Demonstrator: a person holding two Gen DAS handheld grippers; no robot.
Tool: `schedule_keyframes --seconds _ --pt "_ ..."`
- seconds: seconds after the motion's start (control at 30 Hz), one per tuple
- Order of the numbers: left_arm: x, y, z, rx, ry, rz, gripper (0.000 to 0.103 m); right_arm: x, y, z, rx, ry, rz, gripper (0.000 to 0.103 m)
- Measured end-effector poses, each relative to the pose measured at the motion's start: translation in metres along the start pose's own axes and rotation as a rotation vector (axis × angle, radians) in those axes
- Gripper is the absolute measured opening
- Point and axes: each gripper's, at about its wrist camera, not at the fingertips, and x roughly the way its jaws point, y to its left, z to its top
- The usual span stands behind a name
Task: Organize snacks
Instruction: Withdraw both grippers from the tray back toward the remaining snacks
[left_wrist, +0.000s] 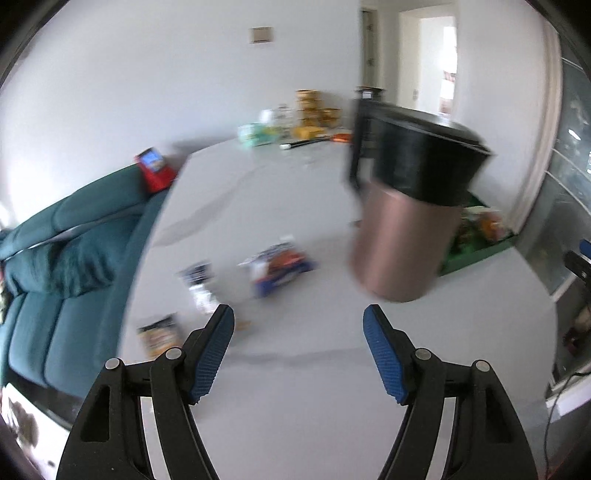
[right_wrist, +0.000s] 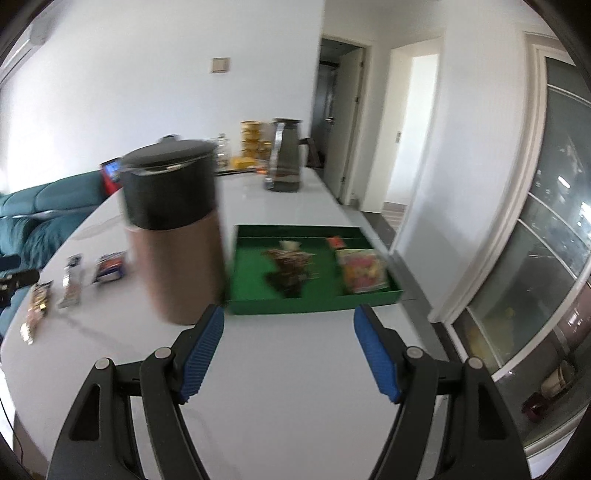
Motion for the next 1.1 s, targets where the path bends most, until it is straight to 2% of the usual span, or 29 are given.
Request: schedule_keyframes --seconds 0.23,0.4,0.53,0.6,0.77,1.1 --pt "-0.013 0.084 -0.026 -0.039 0.012 0.079 0.067 -0.017 0.066 -0.006 -0.029 -0.008 0.06 0.077" --pt "-0.009 0.122 -0.048 -0.07 0.041 0.08 0.067 -0.02 0.105 -0.01 -0.044 0.0 0.087 0.077" --pt "0.0 0.133 -0.061 -0.059 0.068 0.053 0.069 -0.016 0.13 -0.015 -0.051 0.018 0.11 0.077" --pt "0.008 0.133 -0.069 -0.043 0.088 0.037 0.081 -0.012 0.14 -0.018 -0.057 0.033 0.12 0.078" --pt "0.02 0.132 -0.083 0.001 0.127 0.013 0.081 0.0 0.162 -0.028 -0.077 0.08 0.144 0.078" --pt "0.076 0.14 -0.103 -0.049 0.254 0.005 0.081 0.035 0.192 -0.041 -0.092 0.141 0.196 0.078"
